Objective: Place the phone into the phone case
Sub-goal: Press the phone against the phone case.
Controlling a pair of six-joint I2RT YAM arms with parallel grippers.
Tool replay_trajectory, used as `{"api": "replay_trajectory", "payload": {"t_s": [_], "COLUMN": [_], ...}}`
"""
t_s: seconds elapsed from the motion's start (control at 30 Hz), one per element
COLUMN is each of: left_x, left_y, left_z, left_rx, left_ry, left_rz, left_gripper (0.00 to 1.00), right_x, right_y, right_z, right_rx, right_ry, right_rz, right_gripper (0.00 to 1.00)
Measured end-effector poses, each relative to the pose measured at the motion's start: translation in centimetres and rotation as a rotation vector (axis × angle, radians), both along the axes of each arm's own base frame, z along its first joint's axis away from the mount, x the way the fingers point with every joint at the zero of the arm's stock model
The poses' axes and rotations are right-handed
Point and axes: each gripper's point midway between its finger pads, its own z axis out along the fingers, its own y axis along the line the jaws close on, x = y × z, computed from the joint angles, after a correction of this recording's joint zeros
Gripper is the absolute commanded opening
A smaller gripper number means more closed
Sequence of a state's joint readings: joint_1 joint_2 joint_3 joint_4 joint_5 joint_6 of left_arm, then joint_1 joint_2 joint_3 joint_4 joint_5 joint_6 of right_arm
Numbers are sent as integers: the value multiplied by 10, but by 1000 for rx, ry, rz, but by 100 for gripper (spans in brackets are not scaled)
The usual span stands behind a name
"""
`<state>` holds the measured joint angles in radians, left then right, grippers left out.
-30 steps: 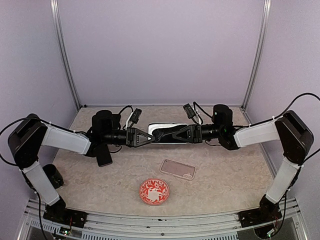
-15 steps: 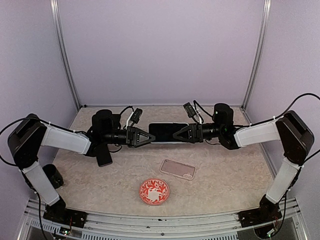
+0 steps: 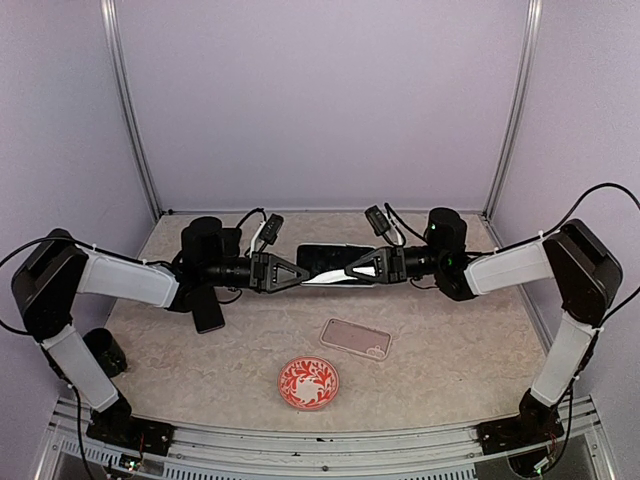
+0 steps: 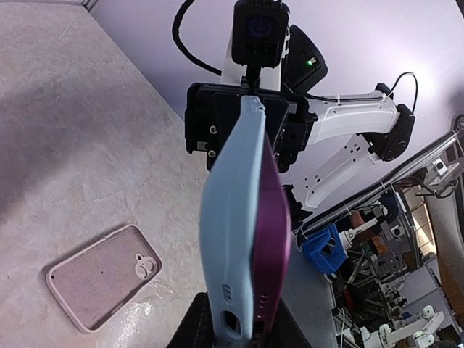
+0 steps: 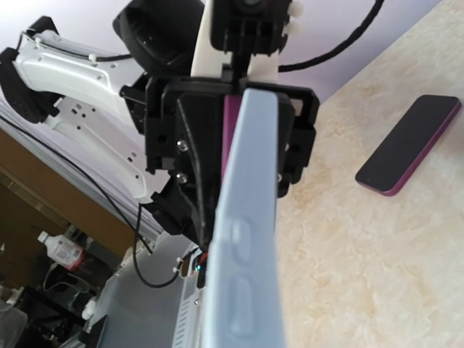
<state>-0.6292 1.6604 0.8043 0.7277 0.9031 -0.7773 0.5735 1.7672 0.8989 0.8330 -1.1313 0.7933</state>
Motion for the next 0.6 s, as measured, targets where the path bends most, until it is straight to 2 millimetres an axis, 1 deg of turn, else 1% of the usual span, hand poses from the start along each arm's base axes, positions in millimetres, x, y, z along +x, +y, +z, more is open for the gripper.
{"api": "replay_trajectory", "payload": {"t_s": [0.03,0.1,0.13,0.27,0.4,0.47,0.53,0.6], "left_x": [0,-2,-3,-6,-9,-11,-12,-12], "left_y": [0,2,3,12,20,24,26,27], "left_z": [1,1,1,7,25,36,43,46], "left_rx": [-5,-18,-23,-76,-156,-208,-247,-274], "left_ry": [1,23,30,65,65,58,61,65], "left_rz": [-1,-1,-3,-6,-15,-25,-35,-43], "left_gripper": [37,49,53,57,60,60,59,60], "right_x": [0,-2,-3,-7,-11,-13,-14,-14], "right_y": [0,0,0,-1,-2,-2,-3,-3], "right_z": [1,5,7,16,24,25,24,23], "right_rx": [3,18,25,53,87,94,96,97], "right_ry": [2,-18,-27,-45,-62,-63,-57,-54], "right_rz": [1,10,16,39,67,77,83,86], "right_gripper": [0,0,0,0,0,0,0,0]}}
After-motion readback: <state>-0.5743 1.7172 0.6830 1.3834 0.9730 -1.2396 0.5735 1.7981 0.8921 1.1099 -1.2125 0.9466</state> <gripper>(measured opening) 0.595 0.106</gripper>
